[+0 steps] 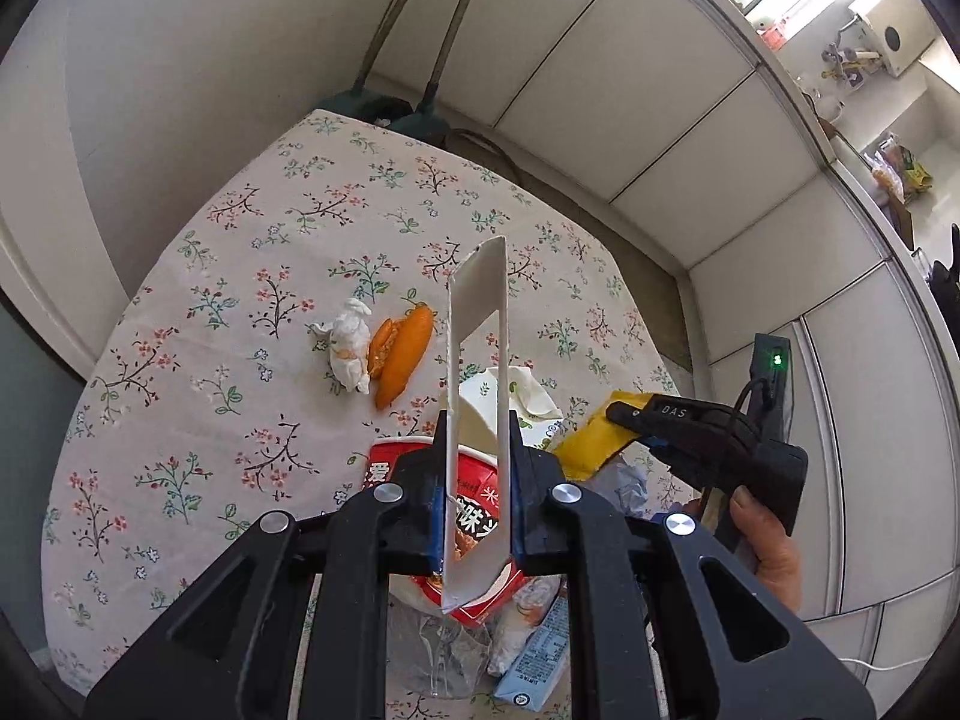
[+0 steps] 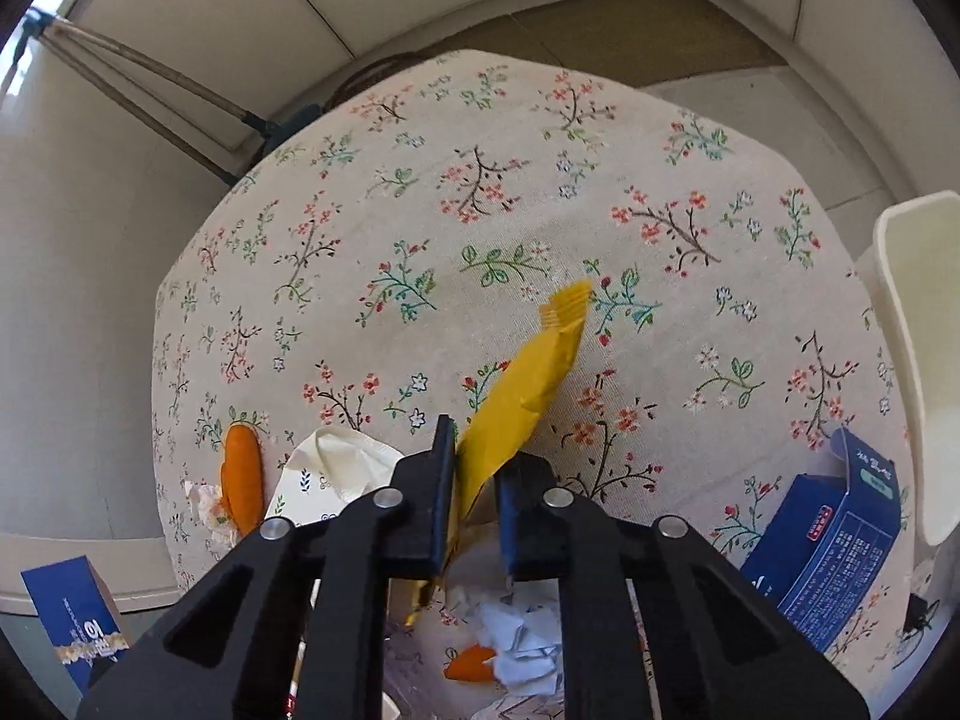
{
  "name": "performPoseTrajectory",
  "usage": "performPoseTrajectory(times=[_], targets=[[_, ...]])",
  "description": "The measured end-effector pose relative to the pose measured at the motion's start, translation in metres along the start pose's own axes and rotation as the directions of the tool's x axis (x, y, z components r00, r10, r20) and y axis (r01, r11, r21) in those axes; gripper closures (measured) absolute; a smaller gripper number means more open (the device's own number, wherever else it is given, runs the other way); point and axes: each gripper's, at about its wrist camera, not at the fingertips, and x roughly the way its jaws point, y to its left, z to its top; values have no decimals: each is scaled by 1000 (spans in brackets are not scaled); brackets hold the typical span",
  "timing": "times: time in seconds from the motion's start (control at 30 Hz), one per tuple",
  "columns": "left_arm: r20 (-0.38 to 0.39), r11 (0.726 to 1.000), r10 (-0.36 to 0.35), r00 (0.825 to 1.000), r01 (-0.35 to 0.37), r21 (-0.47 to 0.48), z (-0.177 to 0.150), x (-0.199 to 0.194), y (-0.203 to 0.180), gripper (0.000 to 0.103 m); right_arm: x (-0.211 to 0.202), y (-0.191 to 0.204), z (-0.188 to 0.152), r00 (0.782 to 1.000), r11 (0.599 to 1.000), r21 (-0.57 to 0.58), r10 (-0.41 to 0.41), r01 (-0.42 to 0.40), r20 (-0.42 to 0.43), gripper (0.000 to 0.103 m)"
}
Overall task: Collect trash
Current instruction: 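Grasp the yellow snack packet with the right tool while the left tool holds the box, then carry the yellow packet over the white bin and open the right tool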
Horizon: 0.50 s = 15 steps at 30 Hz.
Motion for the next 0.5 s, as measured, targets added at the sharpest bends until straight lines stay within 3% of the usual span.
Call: performPoseTrajectory(times=[0.2, 0.5], targets=[[20, 1000, -22, 1000, 22, 5, -1, -2, -3, 88, -46, 14, -13, 990, 994, -98, 50, -37, 131, 98], [114, 995, -84, 990, 78, 55, -3, -21, -24, 88, -127, 22, -50, 941, 973, -213, 149, -85, 303, 99]])
